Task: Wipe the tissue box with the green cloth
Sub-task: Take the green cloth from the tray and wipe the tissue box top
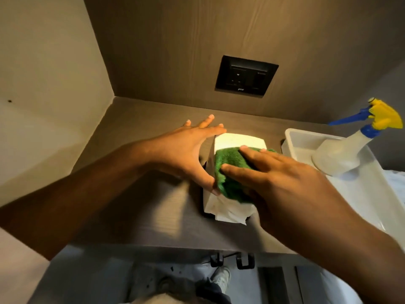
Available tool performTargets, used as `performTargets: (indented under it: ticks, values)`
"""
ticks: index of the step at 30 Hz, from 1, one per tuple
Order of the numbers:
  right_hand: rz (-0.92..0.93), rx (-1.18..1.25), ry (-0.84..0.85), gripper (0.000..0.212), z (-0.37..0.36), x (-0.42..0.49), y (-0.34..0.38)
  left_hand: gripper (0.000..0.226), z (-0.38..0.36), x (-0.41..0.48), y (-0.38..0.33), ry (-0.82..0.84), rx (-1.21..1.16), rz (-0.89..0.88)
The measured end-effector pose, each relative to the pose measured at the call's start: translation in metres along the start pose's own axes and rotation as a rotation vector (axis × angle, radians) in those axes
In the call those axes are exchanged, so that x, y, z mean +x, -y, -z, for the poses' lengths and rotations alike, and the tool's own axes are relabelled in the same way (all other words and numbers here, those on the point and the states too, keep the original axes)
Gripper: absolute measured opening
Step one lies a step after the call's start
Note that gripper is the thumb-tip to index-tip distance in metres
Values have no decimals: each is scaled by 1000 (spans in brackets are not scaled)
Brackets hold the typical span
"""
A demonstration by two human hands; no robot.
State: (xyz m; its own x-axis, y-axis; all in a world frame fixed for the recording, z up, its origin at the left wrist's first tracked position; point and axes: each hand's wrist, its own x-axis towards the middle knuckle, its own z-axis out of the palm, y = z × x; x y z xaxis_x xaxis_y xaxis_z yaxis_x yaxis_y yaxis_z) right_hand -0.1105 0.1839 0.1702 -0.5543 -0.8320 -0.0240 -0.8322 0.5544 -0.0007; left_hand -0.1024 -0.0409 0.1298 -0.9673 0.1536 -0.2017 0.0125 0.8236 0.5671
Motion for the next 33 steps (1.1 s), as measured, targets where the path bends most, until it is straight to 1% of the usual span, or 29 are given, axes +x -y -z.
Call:
performTargets:
  ticks: [1, 3, 6, 8, 10, 11, 13, 16, 19, 21, 25, 27, 29, 31, 33]
  values:
    - [14, -2, -43, 71, 2, 11, 1, 131, 0, 0, -1, -4, -16, -20]
    - [-30, 18, -77, 70, 6, 29, -3, 130, 0, 1, -2, -27, -41, -48]
    - [-141, 0, -39, 73, 4, 30, -11, 135, -2, 3, 1, -27, -61, 7]
    - [-206, -35, -31, 77, -3, 14, -6, 134, -5, 4, 4, -21, -114, -11]
    - [-218, -11, -19, 82, -13, 0, 1, 133, -9, 4, 7, -32, -206, -35]
    - [-200, 36, -18, 80, -17, -4, 5, 133, -11, 4, 8, -36, -249, -43]
    - [-183, 173, -71, 68, -21, 0, 10, 130, -14, 4, 10, -49, -314, -69]
    - [-257, 257, -146, 58, -25, 18, 10, 121, -19, 3, 12, -51, -376, -108]
    - [-372, 272, -174, 52, -30, 22, 8, 115, -21, 4, 14, -63, -361, -108]
    - [-399, 285, -194, 50, -35, 12, 14, 117, -21, 5, 16, -72, -347, -86]
    - [-269, 209, -309, 46, -41, 12, 30, 118, -21, 6, 19, -53, -360, -111]
    - [-268, 243, -325, 44, -37, 24, 26, 119, -21, 6, 19, -50, -347, -116]
    - [-323, 285, -303, 42, -34, 37, 16, 119, -20, 4, 16, -64, -326, -111]
    - [-394, 294, -303, 39, -33, 44, 1, 126, -17, 2, 11, -62, -289, -89]
    - [-479, 335, -366, 35, -35, 42, -15, 134, -11, -2, 3, -36, -226, -28]
